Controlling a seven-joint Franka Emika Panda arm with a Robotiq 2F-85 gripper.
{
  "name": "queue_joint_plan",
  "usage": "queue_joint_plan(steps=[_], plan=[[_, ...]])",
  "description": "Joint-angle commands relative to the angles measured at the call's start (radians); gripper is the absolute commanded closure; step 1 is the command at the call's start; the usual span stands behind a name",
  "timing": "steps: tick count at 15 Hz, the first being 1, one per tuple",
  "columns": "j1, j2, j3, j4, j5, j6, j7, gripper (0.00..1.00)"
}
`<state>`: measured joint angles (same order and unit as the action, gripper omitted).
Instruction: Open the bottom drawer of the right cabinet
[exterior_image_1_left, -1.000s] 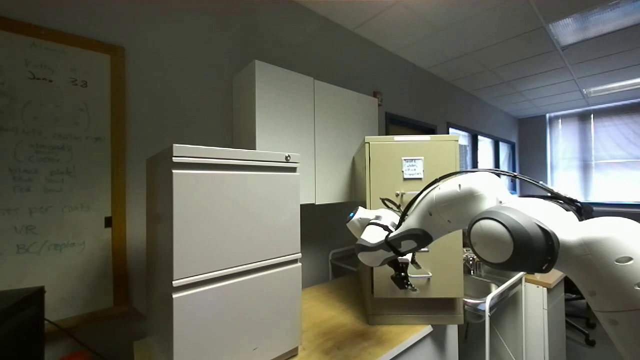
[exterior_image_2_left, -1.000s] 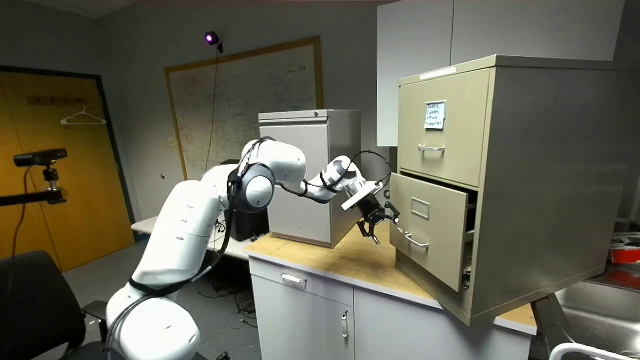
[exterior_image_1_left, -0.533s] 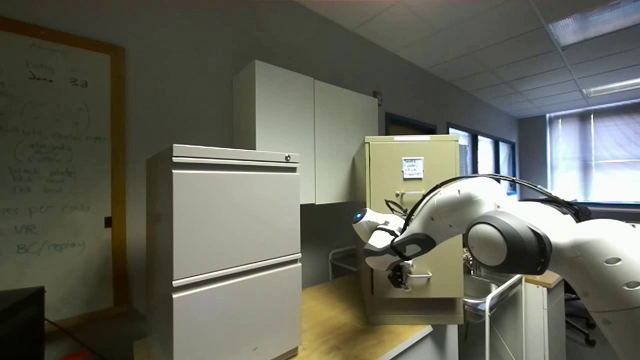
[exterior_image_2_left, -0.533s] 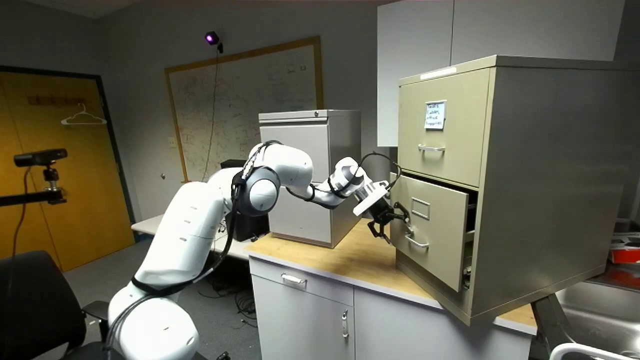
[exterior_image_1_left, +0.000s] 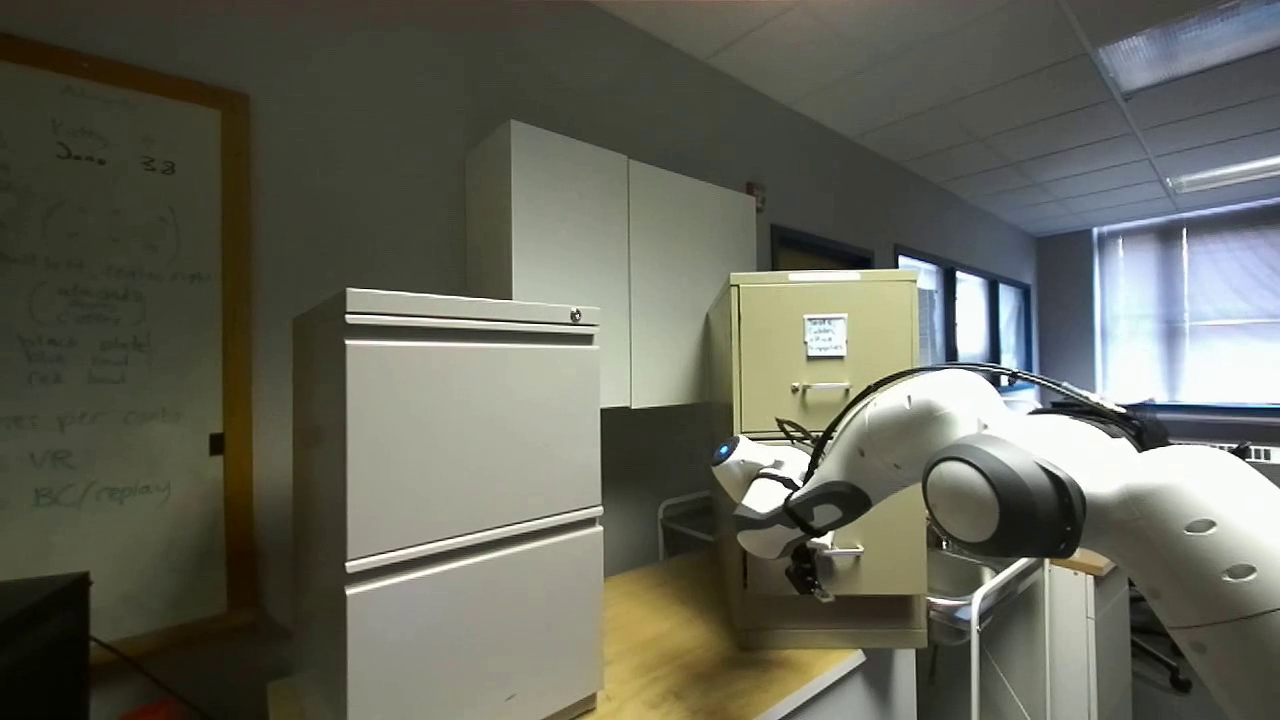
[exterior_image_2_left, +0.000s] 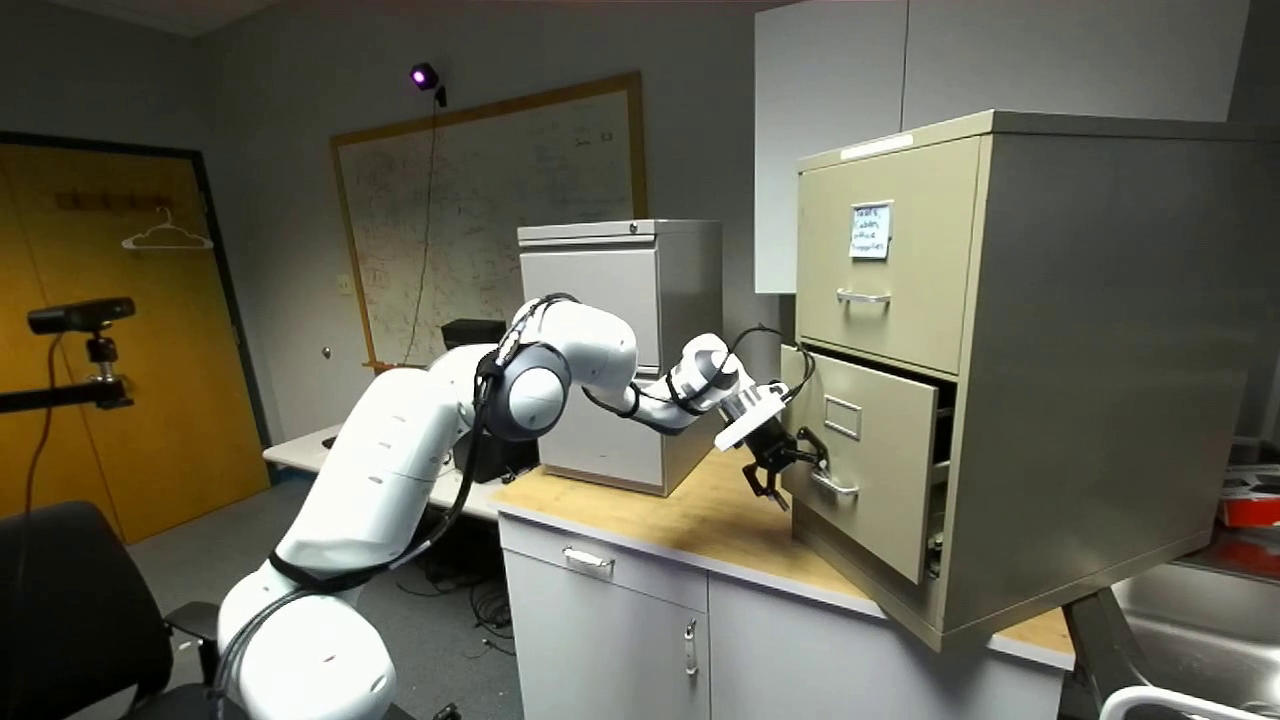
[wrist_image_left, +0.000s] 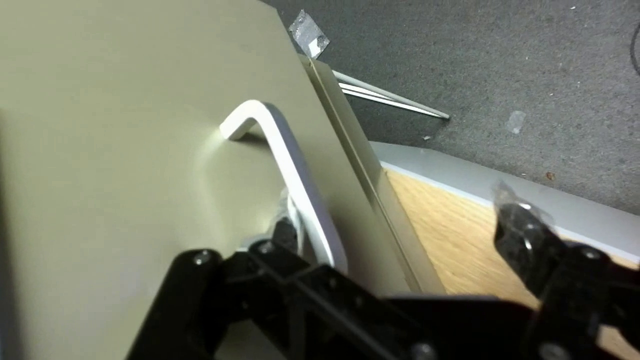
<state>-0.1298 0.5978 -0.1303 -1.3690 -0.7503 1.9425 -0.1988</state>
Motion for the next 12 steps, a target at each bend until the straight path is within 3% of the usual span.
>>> queue_joint_plan(steps=[1,6,10,12], plan=[[-0.032,0.057,0.006,0.061,0.064,0.004,-0.046,0.26],[-0.034,0.053,0.025,0.094,0.15,-0.101,-0.131,0.59],[-0.026,0.052,0.029,0.085,0.157,-0.093,-0.174,0.88],[-0.009,0.04,0.03,0.047,0.138,-0.083,-0.158,0.92]])
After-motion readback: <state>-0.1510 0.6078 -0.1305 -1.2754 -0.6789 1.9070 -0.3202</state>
